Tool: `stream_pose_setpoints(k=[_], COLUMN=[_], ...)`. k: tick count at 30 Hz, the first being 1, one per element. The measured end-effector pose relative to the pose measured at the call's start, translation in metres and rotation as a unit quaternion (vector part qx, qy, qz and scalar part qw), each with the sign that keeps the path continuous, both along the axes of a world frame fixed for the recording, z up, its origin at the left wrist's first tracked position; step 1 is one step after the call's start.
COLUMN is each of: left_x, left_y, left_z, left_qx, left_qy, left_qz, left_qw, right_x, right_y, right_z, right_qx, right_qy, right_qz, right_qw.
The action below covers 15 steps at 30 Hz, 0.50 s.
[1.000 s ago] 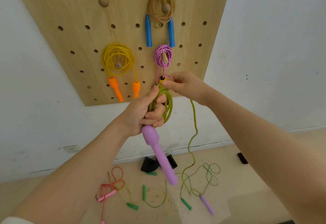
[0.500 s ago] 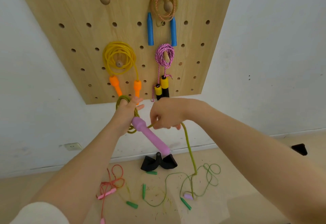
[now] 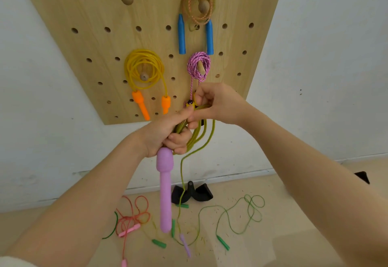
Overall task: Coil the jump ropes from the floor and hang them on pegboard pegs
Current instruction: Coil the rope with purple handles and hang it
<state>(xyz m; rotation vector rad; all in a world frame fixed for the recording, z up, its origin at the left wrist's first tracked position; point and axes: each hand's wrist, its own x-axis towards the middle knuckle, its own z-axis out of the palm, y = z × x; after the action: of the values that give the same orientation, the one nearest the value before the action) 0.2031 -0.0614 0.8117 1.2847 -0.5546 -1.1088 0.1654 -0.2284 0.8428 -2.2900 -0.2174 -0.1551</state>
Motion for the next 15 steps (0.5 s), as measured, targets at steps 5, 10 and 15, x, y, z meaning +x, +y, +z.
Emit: stream_pose_setpoints(k=[5,10,15], left_x=[0.017,0.028,0.028], left_y=[0.018,0.03,0.014], left_z=[0.004,0.006,-0.017], left_qx=[-0.213,-0.34,-0.115], left_qy=[0.05,0.166,-0.004], left_qz=[-0.032,0.226,0.34], left_qw=[0.975,0.898,0.933], right_x=[0.005,0.005,0.006], right_y=[-0.013,-0.014,0.012], right_z=[-0.029,-0.072,-0.068], right_qx=[0.213,0.093,-0.237], right_qy=[0.076,0.169,0.207], right_qz=[0.002,-0.041,0.088], right_qw=[0.974,0.98,0.945])
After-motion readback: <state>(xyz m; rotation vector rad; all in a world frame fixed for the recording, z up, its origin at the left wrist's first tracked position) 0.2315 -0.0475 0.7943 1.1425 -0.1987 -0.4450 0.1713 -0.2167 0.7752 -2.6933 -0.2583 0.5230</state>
